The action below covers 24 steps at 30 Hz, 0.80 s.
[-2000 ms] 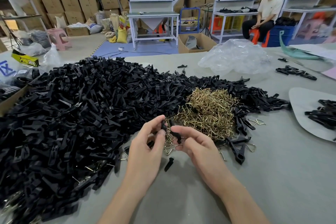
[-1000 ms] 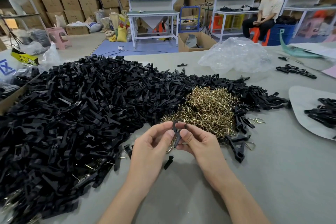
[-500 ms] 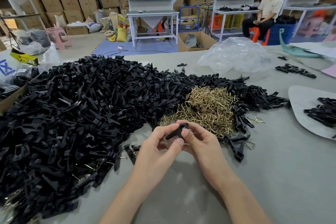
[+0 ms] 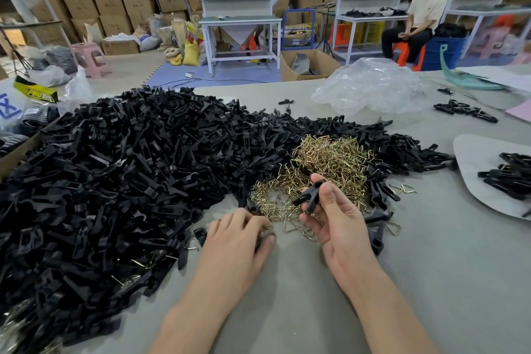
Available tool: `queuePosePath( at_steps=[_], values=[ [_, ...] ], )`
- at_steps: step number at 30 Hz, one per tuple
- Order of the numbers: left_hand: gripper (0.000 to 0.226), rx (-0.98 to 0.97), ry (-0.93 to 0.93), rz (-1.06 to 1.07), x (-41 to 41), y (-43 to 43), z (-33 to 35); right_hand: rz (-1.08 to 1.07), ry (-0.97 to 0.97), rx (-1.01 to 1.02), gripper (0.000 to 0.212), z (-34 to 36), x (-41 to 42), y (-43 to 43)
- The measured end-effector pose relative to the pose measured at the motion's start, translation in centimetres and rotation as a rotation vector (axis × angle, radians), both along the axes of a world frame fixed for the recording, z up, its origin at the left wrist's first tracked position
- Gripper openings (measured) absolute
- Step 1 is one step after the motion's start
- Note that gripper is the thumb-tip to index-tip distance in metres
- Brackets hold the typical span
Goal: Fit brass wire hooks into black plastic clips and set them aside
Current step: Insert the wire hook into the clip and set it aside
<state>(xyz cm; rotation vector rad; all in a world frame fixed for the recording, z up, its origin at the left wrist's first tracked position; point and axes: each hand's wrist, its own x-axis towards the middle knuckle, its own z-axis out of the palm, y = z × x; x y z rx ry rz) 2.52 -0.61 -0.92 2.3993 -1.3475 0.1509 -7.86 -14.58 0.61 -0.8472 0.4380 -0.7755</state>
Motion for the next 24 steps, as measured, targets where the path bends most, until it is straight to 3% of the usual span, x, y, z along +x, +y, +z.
queuePosePath(
  at_steps=[14,17,19,21,24],
  values=[
    [0.037,0.015,-0.055,0.008,0.8,0.2,0.0,0.073,0.01,0.038,0.028,-0.3,-0.3,-0.3],
    [0.028,-0.136,-0.097,0.006,0.7,0.1,0.5,0.09,0.009,0.044,0.031,-0.2,-0.3,-0.3],
    [0.023,-0.376,0.09,0.054,0.3,0.0,0.9,0.12,0.012,0.065,0.031,-0.1,-0.2,-0.2],
    [0.019,-0.614,0.445,0.107,-0.3,-0.3,1.3,0.171,0.003,0.091,0.03,-0.1,-0.1,-0.1],
    [0.017,-0.745,0.712,0.111,-0.9,-0.6,1.7,0.268,-0.021,0.07,0.032,0.0,0.0,0.4]
  ],
)
